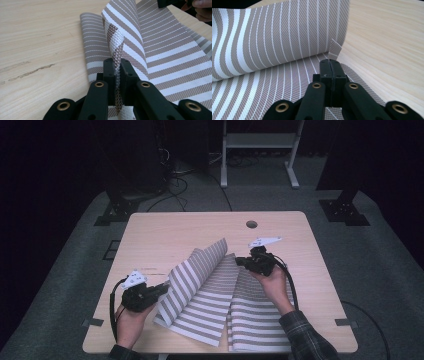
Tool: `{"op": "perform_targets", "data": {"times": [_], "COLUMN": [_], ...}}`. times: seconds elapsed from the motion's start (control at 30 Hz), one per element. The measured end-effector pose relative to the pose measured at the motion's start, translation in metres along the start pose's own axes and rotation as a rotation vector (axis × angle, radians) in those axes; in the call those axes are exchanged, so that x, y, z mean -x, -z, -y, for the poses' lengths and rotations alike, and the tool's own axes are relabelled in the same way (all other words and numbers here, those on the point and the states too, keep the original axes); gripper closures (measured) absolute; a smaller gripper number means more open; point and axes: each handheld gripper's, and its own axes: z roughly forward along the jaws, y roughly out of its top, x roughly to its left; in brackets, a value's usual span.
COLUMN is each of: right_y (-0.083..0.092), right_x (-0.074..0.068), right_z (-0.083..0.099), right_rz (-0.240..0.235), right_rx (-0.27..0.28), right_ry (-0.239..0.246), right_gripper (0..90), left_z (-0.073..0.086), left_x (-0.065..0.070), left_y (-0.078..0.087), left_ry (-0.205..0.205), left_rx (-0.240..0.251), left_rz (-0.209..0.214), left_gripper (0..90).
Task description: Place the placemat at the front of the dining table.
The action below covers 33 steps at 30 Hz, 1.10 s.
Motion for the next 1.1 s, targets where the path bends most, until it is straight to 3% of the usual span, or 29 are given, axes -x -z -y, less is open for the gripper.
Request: {"op": "perform_targets", "data": {"times": [0.6, 0.87, 1.1], "right_y": [0.053, 0.076, 0.079], "right_x": [0.041, 0.065, 0.078], "right_z": [0.021, 0.032, 0.038], "right_rz": [0.085, 0.128, 0.165], "right_rx": [0.041, 0.062, 0.046], "right_ry": [-0.069, -0.116, -0.123], "right_gripper": [89.8, 89.8, 89.8], "left_z": [0.006, 0.015, 0.020], "left_x": [-0.019, -0.018, -0.004], "left_y": [0.026, 0.026, 0.013], "left_ry": [0.050, 0.044, -0.002], "left_rx": [0.049, 0.009, -0.059], "left_rz": [-0.077, -0.075, -0.044], "left_gripper": [84.9, 84.5, 81.8]}}
